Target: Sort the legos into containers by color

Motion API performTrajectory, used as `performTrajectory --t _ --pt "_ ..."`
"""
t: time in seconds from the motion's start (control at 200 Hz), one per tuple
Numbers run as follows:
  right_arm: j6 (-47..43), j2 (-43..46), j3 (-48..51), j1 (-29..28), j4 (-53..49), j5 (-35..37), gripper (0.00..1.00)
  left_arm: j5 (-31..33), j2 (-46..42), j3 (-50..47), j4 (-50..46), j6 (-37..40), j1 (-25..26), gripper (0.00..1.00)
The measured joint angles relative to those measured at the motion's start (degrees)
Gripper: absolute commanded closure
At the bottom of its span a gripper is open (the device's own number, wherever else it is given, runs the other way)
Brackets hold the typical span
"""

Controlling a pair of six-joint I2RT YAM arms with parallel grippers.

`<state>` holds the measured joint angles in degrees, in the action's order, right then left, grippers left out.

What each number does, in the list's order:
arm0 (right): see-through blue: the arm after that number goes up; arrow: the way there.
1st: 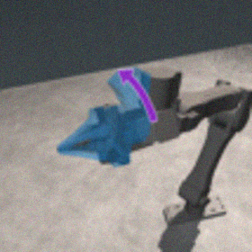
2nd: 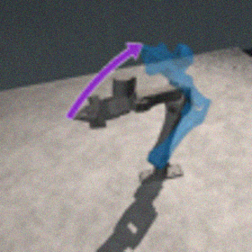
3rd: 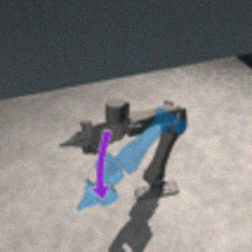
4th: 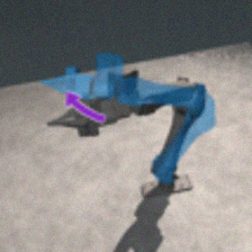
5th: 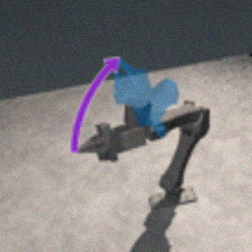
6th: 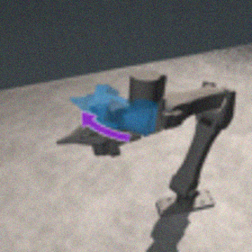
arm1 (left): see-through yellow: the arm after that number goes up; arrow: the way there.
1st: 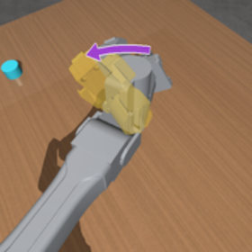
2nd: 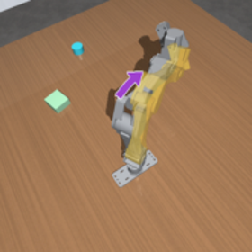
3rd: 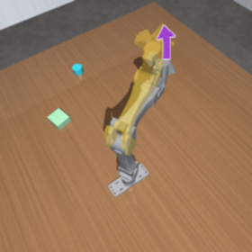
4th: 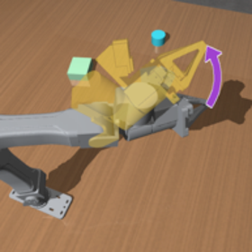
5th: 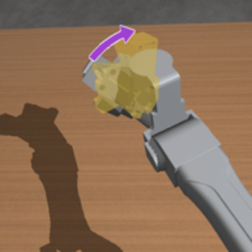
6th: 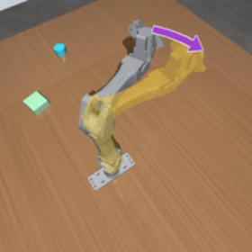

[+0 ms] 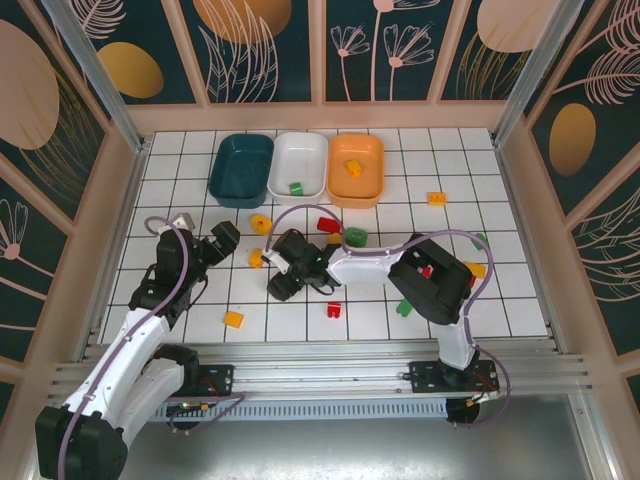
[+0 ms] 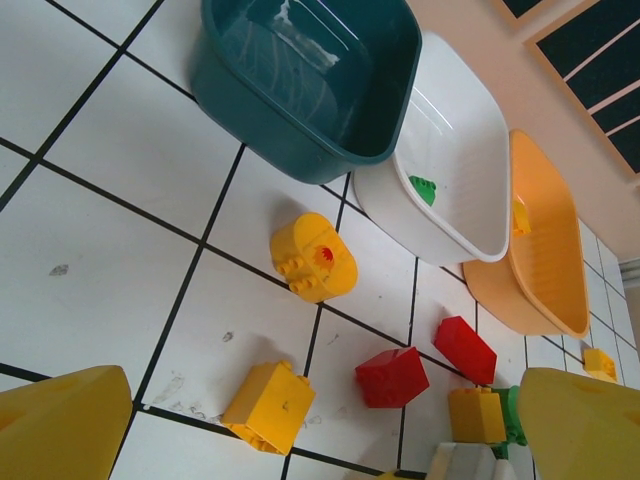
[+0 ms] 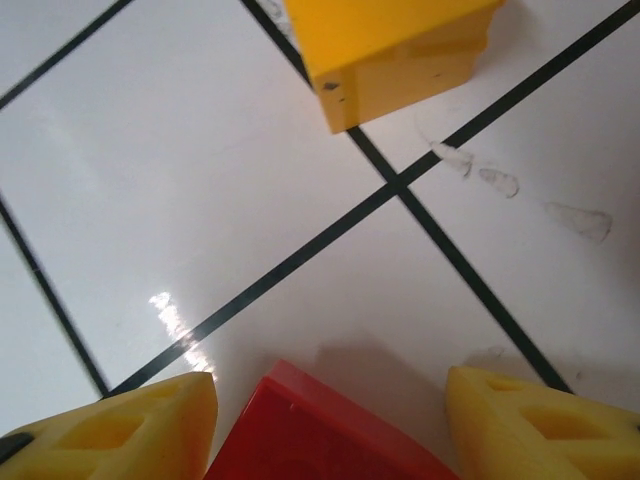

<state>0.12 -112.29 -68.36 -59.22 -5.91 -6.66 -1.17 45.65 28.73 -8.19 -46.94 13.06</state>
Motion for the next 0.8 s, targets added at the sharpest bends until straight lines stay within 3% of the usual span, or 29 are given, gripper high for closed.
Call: performTrajectory --t 0.455,0.636,0.801 --pt "0.04 1.07 0.52 -0.02 -0.98 -3.78 0.34 -0.26 0.52 0.0 0.0 -0.02 0.0 0.02" --pt "0.39 1.07 0.94 -1.4 -1.97 -1.49 0.32 -0.61 0.52 -0.02 0.07 -0.02 0.0 0.02" --pt "0.31 0.7 0.66 -3.19 -2.21 1.88 0.42 -1.31 0.94 -0.02 0.24 -0.04 0.0 0.02"
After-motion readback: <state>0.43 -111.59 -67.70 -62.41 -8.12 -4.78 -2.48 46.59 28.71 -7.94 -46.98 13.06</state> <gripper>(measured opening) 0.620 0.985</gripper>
